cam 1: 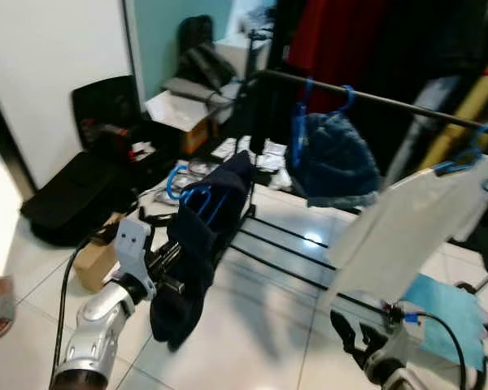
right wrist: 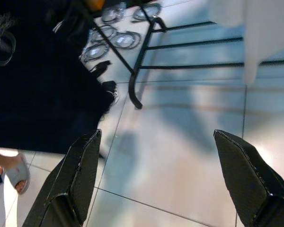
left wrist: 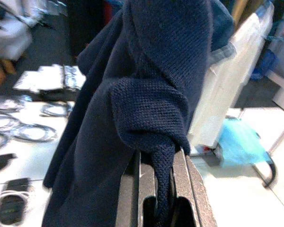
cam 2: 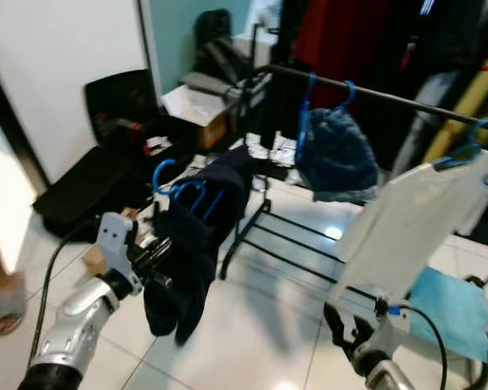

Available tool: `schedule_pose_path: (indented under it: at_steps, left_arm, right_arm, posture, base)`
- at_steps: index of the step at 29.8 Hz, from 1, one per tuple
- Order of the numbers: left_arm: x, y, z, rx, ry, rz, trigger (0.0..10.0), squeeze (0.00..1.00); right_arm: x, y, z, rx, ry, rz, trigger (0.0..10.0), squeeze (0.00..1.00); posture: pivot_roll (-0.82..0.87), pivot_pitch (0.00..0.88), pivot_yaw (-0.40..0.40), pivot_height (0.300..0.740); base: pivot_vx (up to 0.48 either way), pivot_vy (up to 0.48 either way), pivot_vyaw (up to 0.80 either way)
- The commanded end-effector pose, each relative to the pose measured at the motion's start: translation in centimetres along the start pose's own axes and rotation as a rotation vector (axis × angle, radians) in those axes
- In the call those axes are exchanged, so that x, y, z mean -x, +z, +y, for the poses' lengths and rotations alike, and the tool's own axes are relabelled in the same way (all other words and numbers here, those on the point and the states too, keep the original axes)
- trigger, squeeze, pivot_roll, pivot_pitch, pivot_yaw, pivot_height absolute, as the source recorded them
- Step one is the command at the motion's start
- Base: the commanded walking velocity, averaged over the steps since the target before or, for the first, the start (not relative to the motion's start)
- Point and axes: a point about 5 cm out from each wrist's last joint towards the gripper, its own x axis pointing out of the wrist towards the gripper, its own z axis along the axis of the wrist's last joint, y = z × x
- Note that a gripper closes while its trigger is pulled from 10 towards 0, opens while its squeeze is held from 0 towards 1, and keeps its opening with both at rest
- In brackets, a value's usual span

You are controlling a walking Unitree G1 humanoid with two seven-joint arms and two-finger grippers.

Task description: Hang hanger

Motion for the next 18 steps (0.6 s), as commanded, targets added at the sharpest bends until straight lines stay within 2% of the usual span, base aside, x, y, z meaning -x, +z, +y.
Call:
schedule_pose_path:
  at_steps: [1, 7, 11, 16, 18]
  left_arm:
    - [-1.0, 1.5, -0.7, -0.030, -0.068, -0.043, 10.0, 0.00]
    - [-1.8, 3.1, -1.2, -0.046, -0.114, -0.084, 10.0, 0.00]
    - [-2.6, 4.6, -1.0, -0.083, -0.064, -0.090, 10.0, 0.00]
    - [-3.2, 6.3, -1.9, -0.101, -0.098, -0.124, 10.0, 0.00]
    - [-3.2, 6.3, -1.9, -0.101, -0.098, -0.124, 10.0, 0.00]
  right_arm:
    - [0.3, -0.1, -0.5, 0.021, -0.015, 0.013, 10.0, 0.00]
    - [0.3, -0.1, -0.6, 0.022, -0.017, 0.011, 10.0, 0.00]
    - [0.3, -0.2, -0.8, 0.012, -0.028, 0.004, 10.0, 0.00]
    - [0.2, -0.1, -0.9, 0.016, -0.028, 0.003, 10.0, 0.00]
    - [0.2, -0.1, -0.9, 0.016, -0.028, 0.003, 10.0, 0.00]
  posture:
    - [-0.07, 0.033, -0.031, 0.740]
    - [-0.07, 0.030, -0.030, 0.740]
    - [-0.08, 0.027, -0.030, 0.740]
    - [-0.08, 0.029, -0.030, 0.740]
    - [-0.08, 0.029, -0.030, 0.740]
  base:
    - [0.000, 0.000, -0.80]
    - [0.000, 0.000, -0.80]
    - [0.000, 0.000, 0.00]
    - [0.000, 0.000, 0.00]
    - [0.000, 0.000, 0.00]
